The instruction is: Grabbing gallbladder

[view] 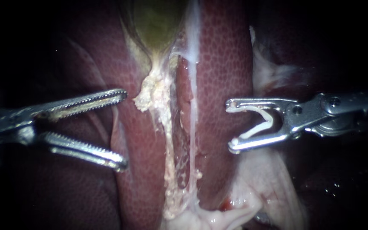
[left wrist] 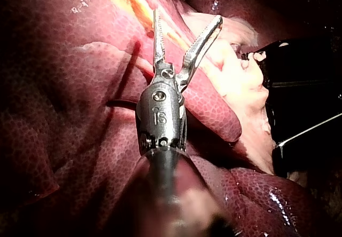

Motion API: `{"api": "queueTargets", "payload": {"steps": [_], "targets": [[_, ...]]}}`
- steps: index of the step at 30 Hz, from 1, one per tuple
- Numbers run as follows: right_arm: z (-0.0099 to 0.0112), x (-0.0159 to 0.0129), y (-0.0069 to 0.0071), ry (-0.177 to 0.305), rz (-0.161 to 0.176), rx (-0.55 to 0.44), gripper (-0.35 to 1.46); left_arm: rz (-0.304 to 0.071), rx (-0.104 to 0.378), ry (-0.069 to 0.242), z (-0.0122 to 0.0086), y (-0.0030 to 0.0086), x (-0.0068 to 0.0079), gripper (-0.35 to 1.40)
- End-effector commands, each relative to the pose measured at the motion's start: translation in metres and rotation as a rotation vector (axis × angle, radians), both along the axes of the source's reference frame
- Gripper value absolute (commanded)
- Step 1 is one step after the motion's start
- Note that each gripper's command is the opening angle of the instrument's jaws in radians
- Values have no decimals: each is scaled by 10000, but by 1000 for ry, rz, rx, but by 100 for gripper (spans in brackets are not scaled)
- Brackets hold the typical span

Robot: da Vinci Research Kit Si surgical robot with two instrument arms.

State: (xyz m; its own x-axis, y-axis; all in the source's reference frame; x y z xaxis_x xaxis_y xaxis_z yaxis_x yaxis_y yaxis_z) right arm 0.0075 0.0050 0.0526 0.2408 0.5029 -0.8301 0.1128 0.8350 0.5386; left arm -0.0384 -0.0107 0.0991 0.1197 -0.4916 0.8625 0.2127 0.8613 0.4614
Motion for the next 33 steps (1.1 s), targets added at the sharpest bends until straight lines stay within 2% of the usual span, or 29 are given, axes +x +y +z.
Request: {"api": "queueTargets", "payload": {"steps": [1, 7, 17, 25, 30, 33], "targets": [[0, 0, 0, 0, 0, 0, 58, 3, 0, -2, 0, 0, 0, 73], [0, 0, 0, 0, 0, 0, 58, -10, -1, 7, 4, 2, -1, 73], [0, 2, 0, -1, 1, 0, 58, -42, -4, 30, 28, 18, -21, 73], [0, 2, 0, 0, 1, 0, 58, -73, -12, 53, 49, 31, -30, 73], [0, 2, 0, -1, 1, 0, 58, -81, -14, 59, 62, 36, -40, 73], [0, 2, 0, -1, 1, 0, 58, -97, -5, 67, 67, 37, -41, 68]]}}
